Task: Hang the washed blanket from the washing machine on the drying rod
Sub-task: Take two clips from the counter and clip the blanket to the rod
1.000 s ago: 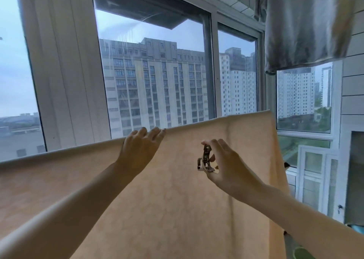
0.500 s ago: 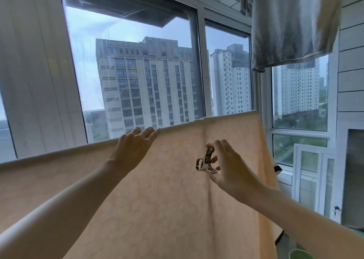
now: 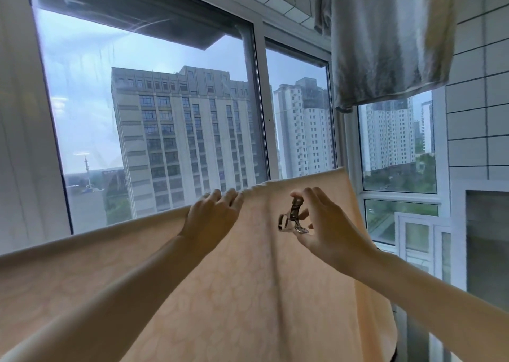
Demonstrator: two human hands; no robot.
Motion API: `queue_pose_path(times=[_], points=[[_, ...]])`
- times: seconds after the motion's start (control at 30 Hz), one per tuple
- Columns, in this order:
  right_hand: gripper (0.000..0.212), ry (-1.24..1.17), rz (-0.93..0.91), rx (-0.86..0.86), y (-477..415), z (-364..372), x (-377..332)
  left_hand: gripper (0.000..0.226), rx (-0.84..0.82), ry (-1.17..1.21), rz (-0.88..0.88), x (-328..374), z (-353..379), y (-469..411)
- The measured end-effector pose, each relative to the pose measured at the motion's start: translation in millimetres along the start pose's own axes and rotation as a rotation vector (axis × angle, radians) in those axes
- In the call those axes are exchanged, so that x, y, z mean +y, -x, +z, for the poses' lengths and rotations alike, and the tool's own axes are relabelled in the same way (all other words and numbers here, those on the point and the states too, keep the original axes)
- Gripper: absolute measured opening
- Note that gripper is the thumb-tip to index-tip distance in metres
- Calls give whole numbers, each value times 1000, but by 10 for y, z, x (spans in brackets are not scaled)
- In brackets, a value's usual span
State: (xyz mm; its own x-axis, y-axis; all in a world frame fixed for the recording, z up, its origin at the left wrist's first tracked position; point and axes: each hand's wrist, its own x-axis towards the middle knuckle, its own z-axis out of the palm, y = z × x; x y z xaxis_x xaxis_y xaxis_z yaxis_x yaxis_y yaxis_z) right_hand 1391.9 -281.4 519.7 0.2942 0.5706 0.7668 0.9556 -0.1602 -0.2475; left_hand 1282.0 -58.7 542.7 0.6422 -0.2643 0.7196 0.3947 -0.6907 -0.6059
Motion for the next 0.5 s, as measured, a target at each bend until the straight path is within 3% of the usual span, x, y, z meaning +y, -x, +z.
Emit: queue_pose_path(times=[0.1,0.27,0.5], points=[[62,16,-1,12,-106,9,91,51,26,22,17,88,133,-150],[63,29,-15,43,-254,-50,255,65,20,21,68,176,323,-374],[61,33,-15,59,-310,-98,590,56,41,-43,55,331,639,-571]])
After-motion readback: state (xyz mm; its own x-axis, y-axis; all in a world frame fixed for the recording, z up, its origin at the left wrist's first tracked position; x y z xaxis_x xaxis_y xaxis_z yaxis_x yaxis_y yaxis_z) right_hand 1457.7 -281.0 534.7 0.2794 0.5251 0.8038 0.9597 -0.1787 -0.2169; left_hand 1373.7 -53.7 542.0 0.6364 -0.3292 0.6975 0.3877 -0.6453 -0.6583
